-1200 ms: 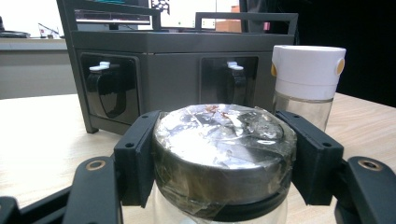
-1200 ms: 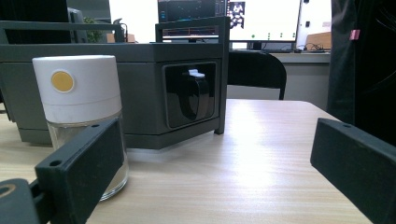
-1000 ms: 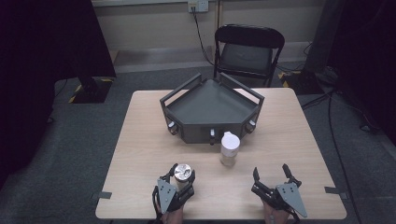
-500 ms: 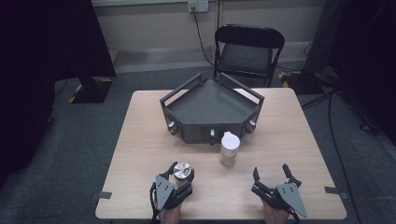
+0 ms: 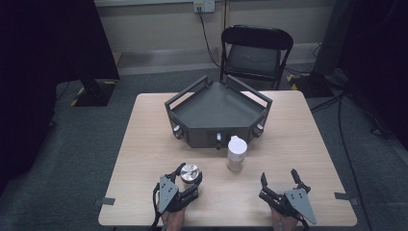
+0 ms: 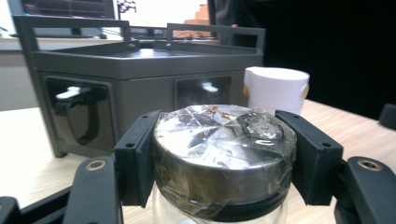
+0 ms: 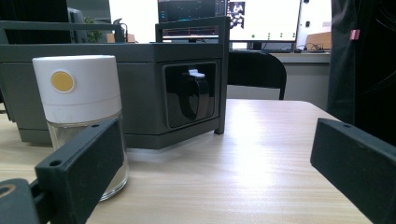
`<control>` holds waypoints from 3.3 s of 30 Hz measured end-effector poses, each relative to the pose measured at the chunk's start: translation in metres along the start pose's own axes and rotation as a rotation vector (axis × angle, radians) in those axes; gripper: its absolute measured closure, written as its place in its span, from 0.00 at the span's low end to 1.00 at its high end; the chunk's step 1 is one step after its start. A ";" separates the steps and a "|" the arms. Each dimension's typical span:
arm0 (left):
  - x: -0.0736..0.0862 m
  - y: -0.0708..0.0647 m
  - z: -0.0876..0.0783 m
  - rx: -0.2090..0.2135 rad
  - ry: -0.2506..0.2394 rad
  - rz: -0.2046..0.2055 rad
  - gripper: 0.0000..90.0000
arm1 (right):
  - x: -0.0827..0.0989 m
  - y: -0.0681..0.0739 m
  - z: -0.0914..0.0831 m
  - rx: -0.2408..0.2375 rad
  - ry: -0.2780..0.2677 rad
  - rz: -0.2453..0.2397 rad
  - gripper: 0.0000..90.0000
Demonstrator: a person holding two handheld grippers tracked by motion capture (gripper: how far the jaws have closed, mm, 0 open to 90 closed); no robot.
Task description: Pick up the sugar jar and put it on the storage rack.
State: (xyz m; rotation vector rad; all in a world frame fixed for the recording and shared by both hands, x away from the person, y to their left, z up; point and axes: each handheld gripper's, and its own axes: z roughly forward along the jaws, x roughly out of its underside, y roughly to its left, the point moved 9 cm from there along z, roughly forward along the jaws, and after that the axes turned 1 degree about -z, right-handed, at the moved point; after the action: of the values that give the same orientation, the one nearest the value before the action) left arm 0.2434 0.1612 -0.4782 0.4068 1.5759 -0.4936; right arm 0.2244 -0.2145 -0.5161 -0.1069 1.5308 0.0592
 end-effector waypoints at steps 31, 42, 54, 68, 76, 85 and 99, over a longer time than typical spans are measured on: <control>-0.077 0.026 0.019 0.091 0.030 -0.051 0.39 | 0.000 0.000 0.000 -0.003 0.000 0.000 0.02; -0.101 0.032 0.035 0.086 0.040 -0.026 0.39 | 0.000 0.000 0.000 -0.003 0.000 0.000 0.02; -0.120 0.029 0.054 0.009 0.011 0.001 0.39 | 0.000 -0.001 0.000 -0.007 0.002 0.000 0.02; -0.150 0.028 0.085 -0.087 -0.003 0.033 0.39 | 0.000 -0.002 0.000 -0.017 0.000 0.000 0.02; -0.159 0.035 0.108 -0.153 -0.012 0.052 0.39 | 0.000 -0.001 0.000 -0.015 0.001 0.001 0.02; -0.155 0.037 0.131 -0.194 -0.032 0.042 0.39 | 0.000 -0.002 0.000 -0.018 0.002 0.002 0.02; -0.144 0.042 0.164 -0.225 -0.040 0.070 0.39 | 0.000 -0.003 0.000 -0.033 0.003 0.002 0.02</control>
State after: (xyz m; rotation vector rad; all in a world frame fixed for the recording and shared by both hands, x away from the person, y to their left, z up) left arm 0.4127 0.1131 -0.3430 0.2774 1.5536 -0.2658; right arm 0.2249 -0.2174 -0.5158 -0.1317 1.5328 0.0863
